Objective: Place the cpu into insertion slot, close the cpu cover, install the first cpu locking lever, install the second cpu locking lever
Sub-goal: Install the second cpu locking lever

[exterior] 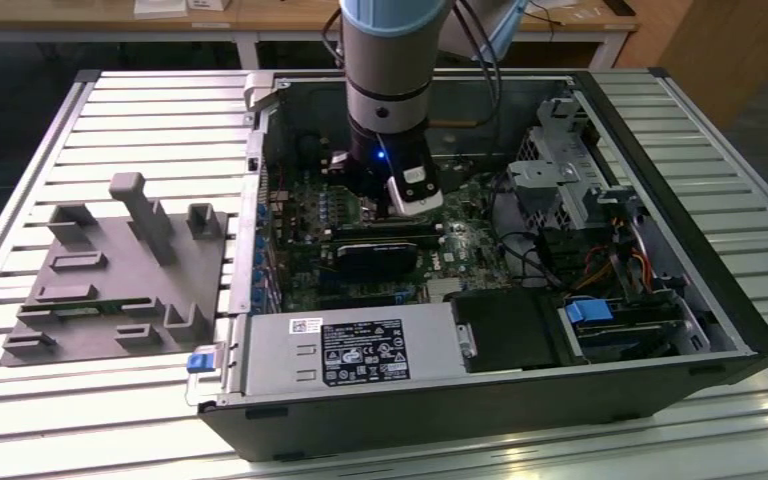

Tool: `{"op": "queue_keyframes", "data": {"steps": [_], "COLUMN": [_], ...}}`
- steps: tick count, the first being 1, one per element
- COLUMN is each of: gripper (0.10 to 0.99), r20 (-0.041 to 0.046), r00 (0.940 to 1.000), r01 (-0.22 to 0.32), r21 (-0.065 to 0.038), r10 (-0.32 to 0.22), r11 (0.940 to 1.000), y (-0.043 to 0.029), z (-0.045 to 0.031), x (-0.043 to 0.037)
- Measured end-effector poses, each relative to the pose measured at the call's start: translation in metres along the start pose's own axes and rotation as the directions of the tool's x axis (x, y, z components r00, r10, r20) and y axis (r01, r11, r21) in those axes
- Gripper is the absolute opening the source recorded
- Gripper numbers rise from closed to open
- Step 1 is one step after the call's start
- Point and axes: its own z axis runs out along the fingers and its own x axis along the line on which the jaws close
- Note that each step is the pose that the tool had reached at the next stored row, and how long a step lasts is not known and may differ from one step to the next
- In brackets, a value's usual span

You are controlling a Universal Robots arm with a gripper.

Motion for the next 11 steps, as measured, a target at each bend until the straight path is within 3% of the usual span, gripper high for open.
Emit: {"op": "queue_keyframes", "data": {"steps": [5, 11], "gripper": [0.102, 0.102], "r20": [-0.0053, -0.017], "r00": [1.0, 0.9998], "r01": [0.005, 0.013], "r21": [-0.018, -0.058], "r10": [-0.005, -0.014], "r11": [0.9998, 0.9982], "y": [-0.007, -0.0121], "z": [0.0001, 0.0026], "x": [0.0004, 0.0017]}}
